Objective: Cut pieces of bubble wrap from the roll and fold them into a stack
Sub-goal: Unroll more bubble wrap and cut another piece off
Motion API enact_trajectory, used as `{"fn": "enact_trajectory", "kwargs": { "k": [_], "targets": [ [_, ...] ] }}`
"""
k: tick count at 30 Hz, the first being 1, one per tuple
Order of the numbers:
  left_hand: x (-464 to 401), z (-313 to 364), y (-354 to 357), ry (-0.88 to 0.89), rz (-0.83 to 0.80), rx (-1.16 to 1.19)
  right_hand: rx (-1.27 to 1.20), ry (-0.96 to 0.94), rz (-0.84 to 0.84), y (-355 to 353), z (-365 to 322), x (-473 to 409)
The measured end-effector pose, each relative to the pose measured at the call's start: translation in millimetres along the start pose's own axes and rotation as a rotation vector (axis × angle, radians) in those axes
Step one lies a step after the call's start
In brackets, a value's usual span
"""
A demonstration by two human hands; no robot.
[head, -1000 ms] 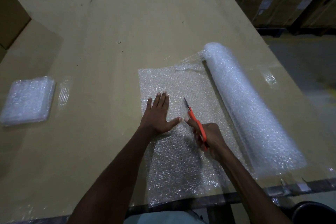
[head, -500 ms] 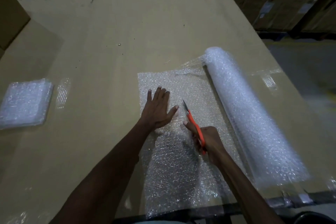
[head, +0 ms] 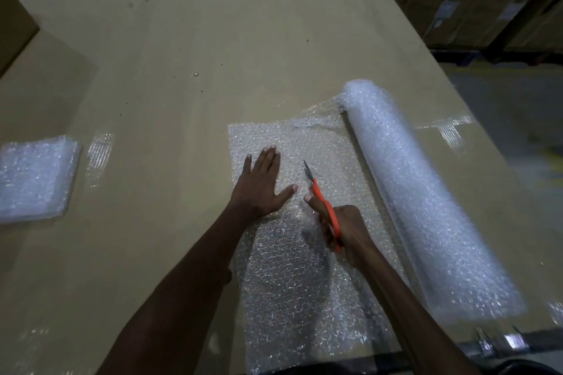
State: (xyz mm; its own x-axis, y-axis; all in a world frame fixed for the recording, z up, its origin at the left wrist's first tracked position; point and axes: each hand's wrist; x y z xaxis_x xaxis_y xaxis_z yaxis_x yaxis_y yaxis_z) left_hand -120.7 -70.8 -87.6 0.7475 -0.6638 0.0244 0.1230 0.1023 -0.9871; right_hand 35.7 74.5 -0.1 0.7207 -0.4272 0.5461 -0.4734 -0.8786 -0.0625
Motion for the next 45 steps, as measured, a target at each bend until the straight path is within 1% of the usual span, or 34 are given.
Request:
{"fn": "enact_trajectory", "kwargs": {
  "k": [9,14,20,22,24,26,27,31,38,45],
  "targets": [
    [-1.8,-1.0,0.1,0.001,-0.012,0.011,-0.037,-0.022,-0.02,-1.6,0.6,-1.7],
    [-1.3,-0.2,-1.4,0.0,-0.021,0.01,-0.025,-0.032,-0.028,4.7,-12.7,-11.4],
    [-2.0,-0.1,-3.6,-0.003,-0.03,0.027,0.003,0.009,-0.024,10.8,-21.5,-27.9],
    [-5.9,-2.9,-5.5,0.0,0.006,0.039,-0.034,0.005,-0.026,8.6,-22.1,-24.8],
    [-14.3,-7.3,-9.0,0.018,0.082,0.044,-0.063,0.011,-0.017,4.5,-21.3,-17.4],
    [-24.5,-13.5,-10.5,0.026,0.145,0.027,-0.076,0.052,-0.008,0.5,-19.7,-8.4],
    [-28.9,-17.3,-10.7,0.023,0.147,0.025,-0.08,0.074,-0.012,-1.3,-18.5,-4.2],
    [-38.9,-31.8,-7.9,0.025,0.047,0.014,-0.068,0.123,-0.026,-5.5,-13.0,4.9],
    [-38.7,-37.0,-5.7,0.042,0.022,0.023,-0.057,0.154,-0.078,-0.9,-11.8,6.1],
    [-35.5,-36.6,-6.7,0.034,0.025,0.038,-0.034,0.177,-0.082,2.7,-21.7,-0.3]
  ]
}}
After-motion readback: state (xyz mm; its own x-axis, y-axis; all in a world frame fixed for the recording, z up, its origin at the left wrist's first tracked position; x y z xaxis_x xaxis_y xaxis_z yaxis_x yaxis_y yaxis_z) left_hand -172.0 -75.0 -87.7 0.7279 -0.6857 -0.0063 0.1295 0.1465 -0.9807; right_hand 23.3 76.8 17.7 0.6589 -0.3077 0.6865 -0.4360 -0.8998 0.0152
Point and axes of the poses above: each hand's wrist, its own x-axis away from the middle knuckle, its own y-axis out of the palm, z = x × y, and after that the axes turned 4 degrees about -x, right-handed
